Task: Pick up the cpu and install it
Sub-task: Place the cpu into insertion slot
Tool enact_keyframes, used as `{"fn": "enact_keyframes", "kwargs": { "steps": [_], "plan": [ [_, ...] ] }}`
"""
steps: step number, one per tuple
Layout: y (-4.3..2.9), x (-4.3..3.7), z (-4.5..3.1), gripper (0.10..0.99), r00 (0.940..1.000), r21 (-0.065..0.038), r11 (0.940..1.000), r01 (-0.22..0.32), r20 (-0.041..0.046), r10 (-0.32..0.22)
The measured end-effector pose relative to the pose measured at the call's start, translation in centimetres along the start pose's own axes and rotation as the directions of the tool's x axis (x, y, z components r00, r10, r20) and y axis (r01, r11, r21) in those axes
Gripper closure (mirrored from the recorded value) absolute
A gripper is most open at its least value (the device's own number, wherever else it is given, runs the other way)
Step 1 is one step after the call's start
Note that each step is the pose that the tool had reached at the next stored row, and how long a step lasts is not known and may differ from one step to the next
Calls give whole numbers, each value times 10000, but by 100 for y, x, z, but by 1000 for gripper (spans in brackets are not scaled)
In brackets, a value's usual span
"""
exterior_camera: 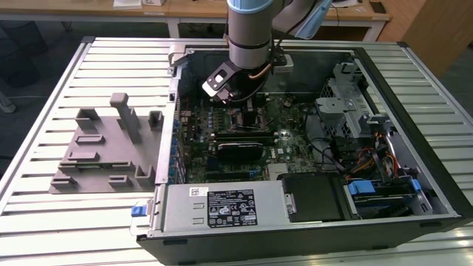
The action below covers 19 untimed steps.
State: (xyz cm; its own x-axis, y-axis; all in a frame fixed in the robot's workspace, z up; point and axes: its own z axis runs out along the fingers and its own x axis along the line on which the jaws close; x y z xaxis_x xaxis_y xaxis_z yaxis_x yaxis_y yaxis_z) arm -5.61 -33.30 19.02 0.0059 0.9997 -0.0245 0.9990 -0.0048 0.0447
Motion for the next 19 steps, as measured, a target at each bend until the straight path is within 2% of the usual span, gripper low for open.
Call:
{"fn": "enact_keyframes", "kwargs": {
  "steps": [2,14,19],
  "plan": [
    [0,1,-12,471,10000,-3,10000,-4,-32,4],
    [3,0,-38,471,10000,-1,10000,-3,-31,3],
    [36,-1,-36,471,10000,-1,10000,-21,-30,21]
  ]
}}
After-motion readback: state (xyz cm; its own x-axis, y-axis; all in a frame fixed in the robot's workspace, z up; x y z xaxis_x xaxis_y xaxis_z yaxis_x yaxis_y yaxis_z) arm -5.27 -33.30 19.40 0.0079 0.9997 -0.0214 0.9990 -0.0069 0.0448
